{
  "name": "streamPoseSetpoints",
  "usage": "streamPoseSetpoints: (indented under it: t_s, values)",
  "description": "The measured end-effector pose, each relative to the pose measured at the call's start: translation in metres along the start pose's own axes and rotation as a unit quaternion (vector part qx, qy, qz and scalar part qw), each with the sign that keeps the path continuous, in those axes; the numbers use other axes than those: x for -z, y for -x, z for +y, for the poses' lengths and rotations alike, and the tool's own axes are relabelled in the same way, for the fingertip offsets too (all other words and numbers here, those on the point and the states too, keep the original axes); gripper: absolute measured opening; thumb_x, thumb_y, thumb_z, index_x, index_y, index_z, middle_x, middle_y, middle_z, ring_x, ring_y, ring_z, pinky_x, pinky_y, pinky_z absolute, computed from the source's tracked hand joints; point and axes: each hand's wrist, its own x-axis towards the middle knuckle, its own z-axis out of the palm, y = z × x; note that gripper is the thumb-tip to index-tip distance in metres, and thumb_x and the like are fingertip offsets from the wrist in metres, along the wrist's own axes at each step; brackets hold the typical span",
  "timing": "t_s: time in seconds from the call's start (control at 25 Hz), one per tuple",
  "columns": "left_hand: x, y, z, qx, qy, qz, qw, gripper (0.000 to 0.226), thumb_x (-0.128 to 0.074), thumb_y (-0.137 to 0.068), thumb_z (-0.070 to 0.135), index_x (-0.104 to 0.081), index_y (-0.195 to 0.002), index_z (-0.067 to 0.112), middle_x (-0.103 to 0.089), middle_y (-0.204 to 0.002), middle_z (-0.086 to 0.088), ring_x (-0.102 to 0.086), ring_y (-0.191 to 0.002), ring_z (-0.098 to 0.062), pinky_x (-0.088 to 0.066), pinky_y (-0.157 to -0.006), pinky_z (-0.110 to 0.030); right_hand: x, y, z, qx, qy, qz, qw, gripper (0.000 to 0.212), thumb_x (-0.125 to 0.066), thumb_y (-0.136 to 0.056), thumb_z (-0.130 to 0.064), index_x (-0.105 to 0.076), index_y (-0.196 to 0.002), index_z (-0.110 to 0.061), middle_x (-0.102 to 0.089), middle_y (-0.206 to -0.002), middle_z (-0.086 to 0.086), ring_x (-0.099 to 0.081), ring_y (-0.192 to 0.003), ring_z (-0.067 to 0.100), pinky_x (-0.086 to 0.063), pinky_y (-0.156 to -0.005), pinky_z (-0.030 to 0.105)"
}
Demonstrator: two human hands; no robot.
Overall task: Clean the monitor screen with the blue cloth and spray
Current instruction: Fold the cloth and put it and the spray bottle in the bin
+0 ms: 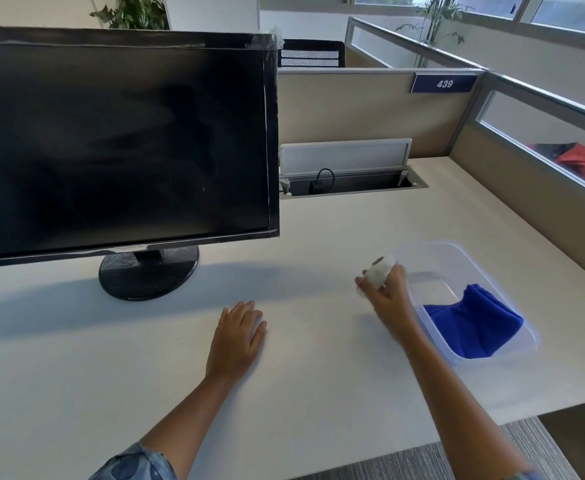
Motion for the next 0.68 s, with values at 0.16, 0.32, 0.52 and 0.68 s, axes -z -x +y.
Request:
streamPoseSetpoints:
  t_s: [0.16, 0.32, 0.52, 0.68]
  values:
    - [0.000, 0.000, -0.001, -0.003, -0.006, -0.001, 1.000, 0.055, -0.029, -0.090, 0.042, -0.065, -0.108, 0.005, -0.060, -0.127, -0.013, -0.050, -0.124, -0.030, -0.030, -0.109, -0.049, 0.048, -0.030, -0.020, 0.037, -0.002, 0.106, 0.994, 0.037, -0.072, -0.082, -0.018, -0.051, -0.111, -0.011, -0.055, -0.112, 0.016, -0.058, -0.095, 0.022, -0.052, -0.077, 0.026]
    - [-0.003, -0.002, -0.002, -0.003, -0.005, -0.001, 1.000, 0.033, -0.047, -0.094, 0.029, -0.064, -0.110, 0.006, -0.058, -0.129, -0.012, -0.049, -0.125, -0.030, -0.029, -0.110, -0.048, 0.084, -0.046, 0.000, -0.051, 0.119, 0.161, 0.978, 0.042, -0.075, -0.079, -0.019, -0.055, -0.113, -0.005, -0.061, -0.111, 0.015, -0.060, -0.099, 0.030, -0.053, -0.084, 0.038]
    - [-0.004, -0.001, -0.002, -0.013, -0.010, 0.013, 1.000, 0.024, -0.057, -0.092, 0.019, -0.064, -0.110, 0.005, -0.058, -0.129, -0.013, -0.049, -0.125, -0.030, -0.028, -0.110, -0.048, 0.091, -0.044, 0.028, -0.161, 0.164, 0.100, 0.968, 0.031, -0.078, -0.074, -0.009, -0.063, -0.101, -0.006, -0.067, -0.098, 0.017, -0.060, -0.089, 0.033, -0.049, -0.086, 0.044]
    - [-0.002, -0.002, -0.003, -0.012, -0.011, 0.016, 1.000, 0.035, -0.046, -0.092, 0.029, -0.063, -0.111, 0.005, -0.059, -0.128, -0.013, -0.050, -0.124, -0.029, -0.029, -0.110, -0.048, 0.088, -0.044, 0.032, -0.179, 0.187, 0.076, 0.963, 0.036, -0.075, -0.077, -0.008, -0.060, -0.109, -0.005, -0.066, -0.104, 0.019, -0.061, -0.096, 0.035, -0.049, -0.091, 0.049]
